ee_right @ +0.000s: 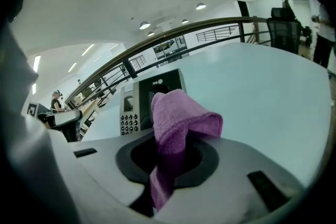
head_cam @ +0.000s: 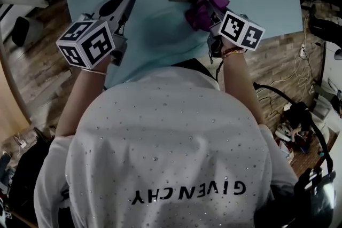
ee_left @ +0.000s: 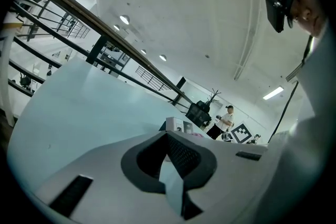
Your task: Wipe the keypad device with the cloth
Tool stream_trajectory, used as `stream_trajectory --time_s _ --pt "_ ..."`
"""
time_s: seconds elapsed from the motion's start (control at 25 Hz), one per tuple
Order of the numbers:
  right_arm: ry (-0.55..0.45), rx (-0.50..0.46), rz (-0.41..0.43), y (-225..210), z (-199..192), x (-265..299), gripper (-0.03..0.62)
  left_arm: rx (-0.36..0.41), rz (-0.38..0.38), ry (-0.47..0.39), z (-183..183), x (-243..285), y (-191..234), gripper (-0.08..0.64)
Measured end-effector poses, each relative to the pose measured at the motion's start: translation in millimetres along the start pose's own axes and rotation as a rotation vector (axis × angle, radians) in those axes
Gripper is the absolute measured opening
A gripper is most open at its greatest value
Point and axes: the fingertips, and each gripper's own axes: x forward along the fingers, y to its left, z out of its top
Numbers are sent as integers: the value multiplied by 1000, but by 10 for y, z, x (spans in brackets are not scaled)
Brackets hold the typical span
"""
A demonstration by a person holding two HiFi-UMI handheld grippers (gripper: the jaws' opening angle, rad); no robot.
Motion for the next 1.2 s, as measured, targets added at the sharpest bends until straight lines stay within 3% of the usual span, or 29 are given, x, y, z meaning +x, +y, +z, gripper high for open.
stream_trajectory --time_s 0.12,0.24,0.48,0.56,0.72,0.84,1.04,1.2 --pt "-29 48 -49 -84 42 -22 46 -7 11 -13 -40 -129 114 0" --pt "-74 73 -12 39 241 -26 46 -9 30 -23 -34 -222 176 0" --pt "-12 0 365 1136 468 34 46 1 57 -49 71 -365 116 0" --pt "37 -59 434 1465 396 124 46 0 70 -64 80 -445 148 0" --pt "88 -211 393 1691 354 427 46 1 112 -82 72 -593 287 0" --pt "68 -299 341 1750 491 532 46 -12 139 -102 49 -735 322 0" --pt "18 -272 274 1789 700 670 50 -56 175 -115 -39 -904 458 0" --pt "63 -215 227 1635 478 794 54 -70 172 -117 -51 -913 529 0"
